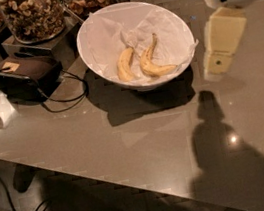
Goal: Pick banana from white bowl
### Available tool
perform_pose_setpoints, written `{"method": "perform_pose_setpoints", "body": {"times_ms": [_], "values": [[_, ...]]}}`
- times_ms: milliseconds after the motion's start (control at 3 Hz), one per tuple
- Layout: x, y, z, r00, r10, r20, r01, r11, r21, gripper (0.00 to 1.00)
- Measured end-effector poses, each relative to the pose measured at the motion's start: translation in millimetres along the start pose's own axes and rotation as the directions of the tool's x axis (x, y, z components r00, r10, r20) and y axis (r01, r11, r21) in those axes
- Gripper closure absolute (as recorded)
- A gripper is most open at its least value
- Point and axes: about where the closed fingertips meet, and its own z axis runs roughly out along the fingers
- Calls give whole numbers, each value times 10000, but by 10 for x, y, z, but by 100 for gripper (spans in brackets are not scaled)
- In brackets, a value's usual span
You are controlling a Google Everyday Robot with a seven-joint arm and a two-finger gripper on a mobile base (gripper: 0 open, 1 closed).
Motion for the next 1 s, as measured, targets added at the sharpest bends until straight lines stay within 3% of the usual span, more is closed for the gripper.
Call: {"method": "perform_pose_setpoints", "body": {"times_ms": [333, 667, 1000], "values": [[-327, -297, 80, 9991, 332, -246, -325, 9991, 270, 0], [-549, -467, 172, 9994, 270, -203, -265, 9993, 266, 0], [-515, -595, 448, 9987, 500, 133, -495, 9981, -358, 0]]}}
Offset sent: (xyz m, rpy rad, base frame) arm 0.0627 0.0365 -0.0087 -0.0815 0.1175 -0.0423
